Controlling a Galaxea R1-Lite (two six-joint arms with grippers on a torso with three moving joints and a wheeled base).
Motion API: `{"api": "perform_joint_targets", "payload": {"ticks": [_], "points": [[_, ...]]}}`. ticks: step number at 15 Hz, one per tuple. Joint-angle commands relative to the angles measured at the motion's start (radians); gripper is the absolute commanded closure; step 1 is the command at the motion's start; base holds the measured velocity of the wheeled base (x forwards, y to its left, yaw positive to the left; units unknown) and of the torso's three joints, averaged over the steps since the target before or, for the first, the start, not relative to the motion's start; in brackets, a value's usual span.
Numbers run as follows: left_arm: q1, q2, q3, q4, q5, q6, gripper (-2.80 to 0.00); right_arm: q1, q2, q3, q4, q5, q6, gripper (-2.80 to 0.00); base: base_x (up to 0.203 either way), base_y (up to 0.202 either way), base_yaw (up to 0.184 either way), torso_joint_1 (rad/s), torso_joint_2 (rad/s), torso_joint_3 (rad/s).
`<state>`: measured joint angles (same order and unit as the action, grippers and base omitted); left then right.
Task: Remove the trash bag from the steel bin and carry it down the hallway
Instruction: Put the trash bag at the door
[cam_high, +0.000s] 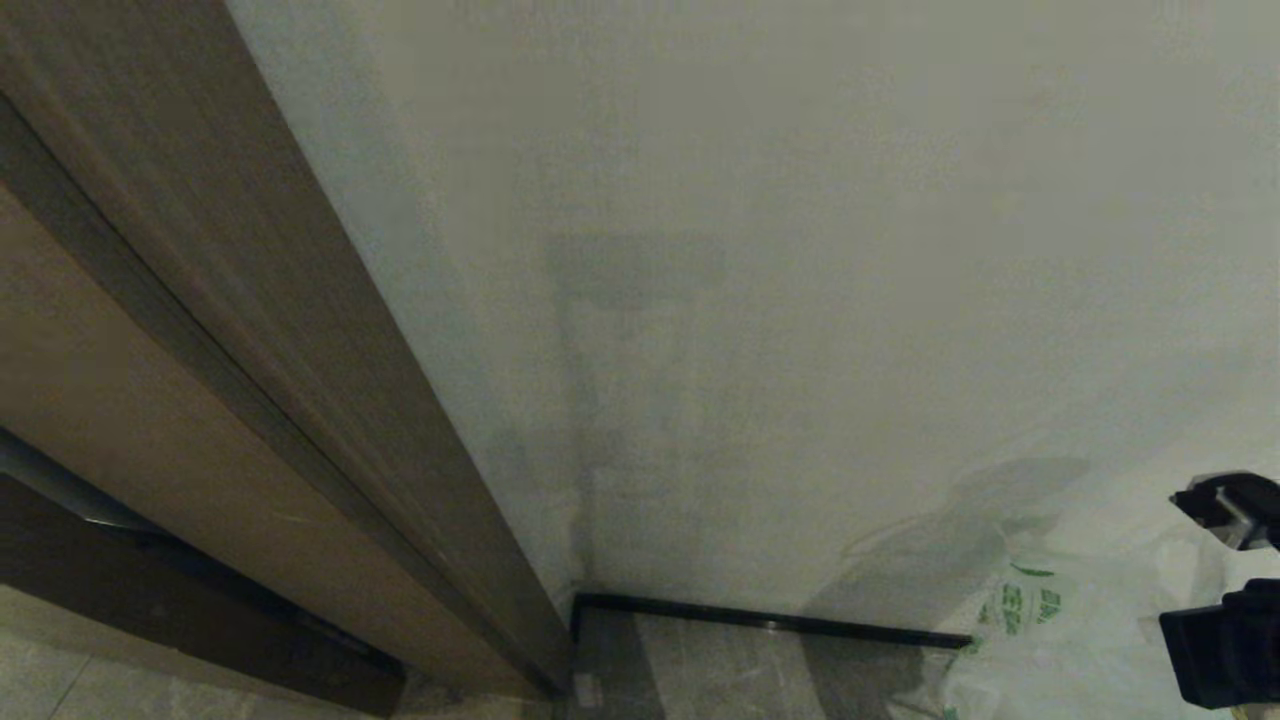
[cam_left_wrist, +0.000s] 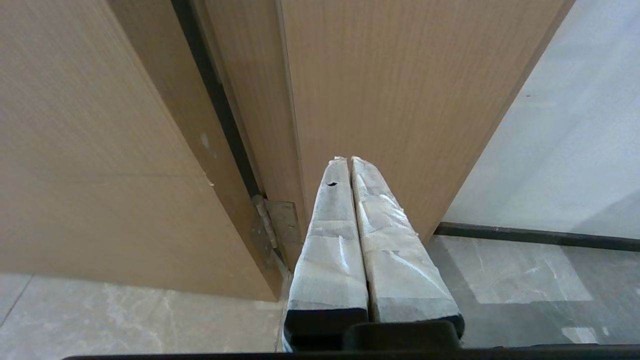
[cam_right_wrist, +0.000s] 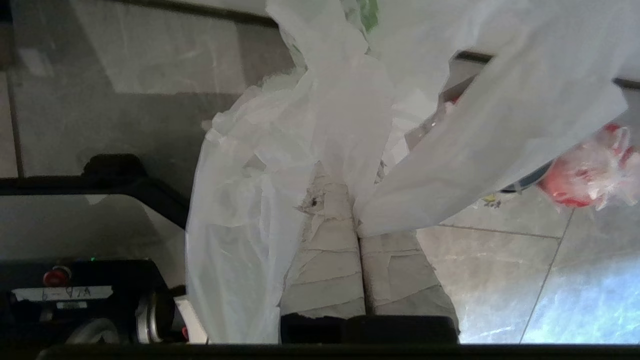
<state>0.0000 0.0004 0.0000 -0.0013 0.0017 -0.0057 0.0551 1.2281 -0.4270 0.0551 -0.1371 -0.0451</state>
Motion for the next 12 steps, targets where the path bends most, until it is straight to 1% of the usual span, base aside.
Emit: {"api": "perform_joint_targets", "payload": {"ticks": [1, 2, 3, 5, 7, 9, 10, 12], "points": [[0.0, 0.0, 0.0, 0.0, -0.002, 0.0, 0.0, 0.028, 0.035, 0.002, -0.003, 0.011, -0.01, -2.8, 0.0, 0.0, 0.0, 0.0, 0.0, 0.0], [0.0, 0.0, 0.0, 0.0, 0.0, 0.0, 0.0, 0.054, 0.034, 0.001, -0.004, 0.012, -0.009, -2.8, 0.0, 0.0, 0.0, 0.0, 0.0, 0.0], [0.0, 0.0, 0.0, 0.0, -0.001, 0.0, 0.0, 0.063, 0.024, -0.009, -0.005, 0.01, -0.01, -2.8, 0.0, 0.0, 0.0, 0.0, 0.0, 0.0], [0.0, 0.0, 0.0, 0.0, -0.002, 0.0, 0.0, 0.063, 0.005, -0.012, -0.021, 0.008, -0.002, -2.8, 0.0, 0.0, 0.0, 0.0, 0.0, 0.0], [0.0, 0.0, 0.0, 0.0, -0.001, 0.0, 0.0, 0.057, -0.049, -0.006, -0.07, 0.01, 0.001, -2.8, 0.0, 0.0, 0.0, 0.0, 0.0, 0.0], [0.0, 0.0, 0.0, 0.0, 0.0, 0.0, 0.0, 0.052, -0.098, -0.006, -0.081, 0.007, 0.002, -2.8, 0.0, 0.0, 0.0, 0.0, 0.0, 0.0], [0.0, 0.0, 0.0, 0.0, 0.0, 0.0, 0.0, 0.036, -0.135, -0.002, -0.077, 0.007, 0.002, 0.0, 0.0, 0.0, 0.0, 0.0, 0.0, 0.0], [0.0, 0.0, 0.0, 0.0, -0.001, 0.0, 0.0, -0.017, -0.207, 0.016, -0.059, 0.005, 0.002, 0.0, 0.0, 0.0, 0.0, 0.0, 0.0, 0.0]]}}
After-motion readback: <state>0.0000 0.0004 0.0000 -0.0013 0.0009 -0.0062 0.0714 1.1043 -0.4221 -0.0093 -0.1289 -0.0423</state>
